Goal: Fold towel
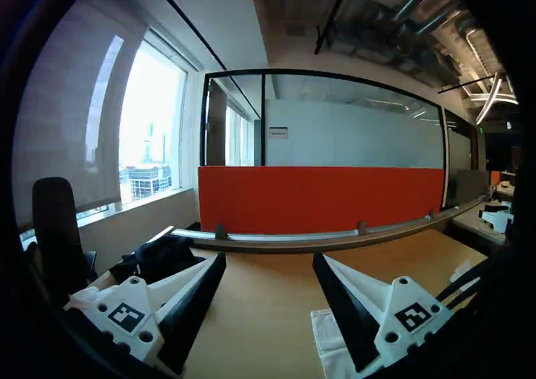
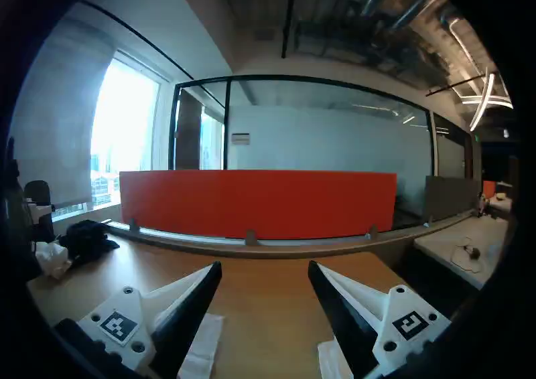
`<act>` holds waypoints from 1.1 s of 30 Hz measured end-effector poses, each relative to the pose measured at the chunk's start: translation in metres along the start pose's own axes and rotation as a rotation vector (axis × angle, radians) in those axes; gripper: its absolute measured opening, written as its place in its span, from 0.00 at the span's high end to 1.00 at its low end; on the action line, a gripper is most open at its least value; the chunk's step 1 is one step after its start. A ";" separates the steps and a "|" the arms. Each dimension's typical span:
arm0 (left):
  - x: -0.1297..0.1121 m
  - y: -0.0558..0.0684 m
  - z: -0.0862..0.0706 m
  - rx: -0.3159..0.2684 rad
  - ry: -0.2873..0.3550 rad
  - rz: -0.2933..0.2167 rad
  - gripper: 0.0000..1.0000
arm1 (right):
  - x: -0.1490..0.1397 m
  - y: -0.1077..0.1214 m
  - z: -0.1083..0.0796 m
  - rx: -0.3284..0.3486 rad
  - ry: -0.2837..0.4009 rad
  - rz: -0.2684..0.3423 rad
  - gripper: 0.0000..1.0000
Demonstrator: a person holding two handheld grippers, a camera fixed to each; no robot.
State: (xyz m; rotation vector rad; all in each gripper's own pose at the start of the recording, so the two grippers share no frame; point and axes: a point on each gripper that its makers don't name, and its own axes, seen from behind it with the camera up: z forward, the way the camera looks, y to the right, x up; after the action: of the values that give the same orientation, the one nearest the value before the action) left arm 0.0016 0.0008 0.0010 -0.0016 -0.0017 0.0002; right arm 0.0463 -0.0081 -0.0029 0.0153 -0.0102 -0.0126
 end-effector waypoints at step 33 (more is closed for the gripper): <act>-0.006 0.060 0.006 -0.301 -0.187 0.087 0.04 | 0.007 -0.064 -0.001 0.319 -0.205 -0.178 0.00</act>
State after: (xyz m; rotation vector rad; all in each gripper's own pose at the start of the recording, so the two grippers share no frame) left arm -0.0048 0.0611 0.0072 -0.3023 -0.1891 0.0873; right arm 0.0527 -0.0723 -0.0051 0.3341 -0.2163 -0.1902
